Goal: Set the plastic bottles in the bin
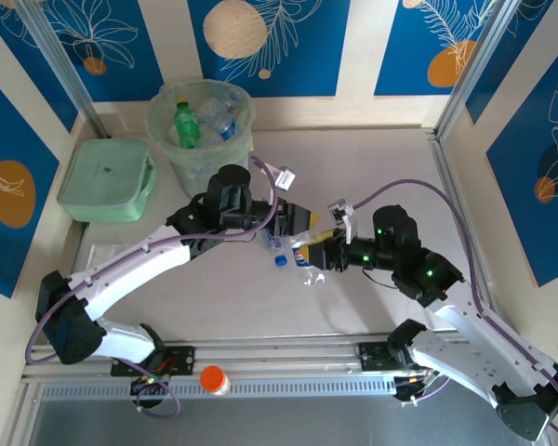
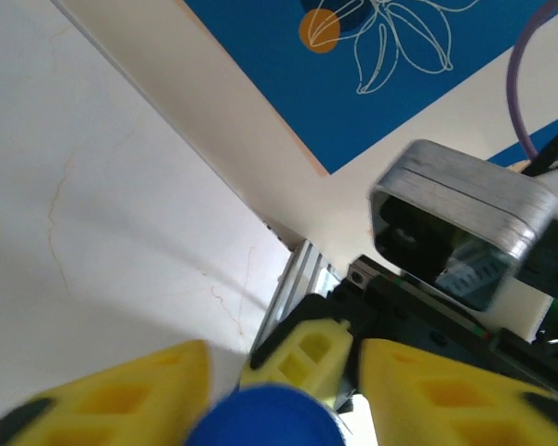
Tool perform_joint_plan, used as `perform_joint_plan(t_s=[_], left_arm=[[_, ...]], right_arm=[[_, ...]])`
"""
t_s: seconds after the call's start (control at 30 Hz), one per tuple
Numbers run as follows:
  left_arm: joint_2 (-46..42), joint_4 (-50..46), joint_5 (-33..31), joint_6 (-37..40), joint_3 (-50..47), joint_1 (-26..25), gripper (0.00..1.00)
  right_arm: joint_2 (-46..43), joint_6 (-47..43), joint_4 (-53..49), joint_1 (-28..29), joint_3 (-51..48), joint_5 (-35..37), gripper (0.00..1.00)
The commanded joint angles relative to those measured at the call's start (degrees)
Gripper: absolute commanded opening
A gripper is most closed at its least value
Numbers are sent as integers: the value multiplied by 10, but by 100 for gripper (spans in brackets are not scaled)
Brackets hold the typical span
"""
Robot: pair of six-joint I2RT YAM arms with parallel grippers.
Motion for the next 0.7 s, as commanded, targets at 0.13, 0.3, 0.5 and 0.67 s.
perform_joint_plan(t_s=[0.13, 0.3, 0.5, 0.67], left_arm=[[-22, 16, 15, 11, 17, -6, 37], [-19, 16, 19, 12, 29, -6, 24], [-19, 1, 26, 2, 57, 27, 18], [-29, -5, 36, -17, 67, 124, 8]], right_arm=[[-5, 7, 2, -15, -10, 9, 41], [4, 8, 5, -18, -5, 4, 42], [10, 7, -6, -18, 23, 13, 81], [12, -2, -19, -19, 54, 11, 97]])
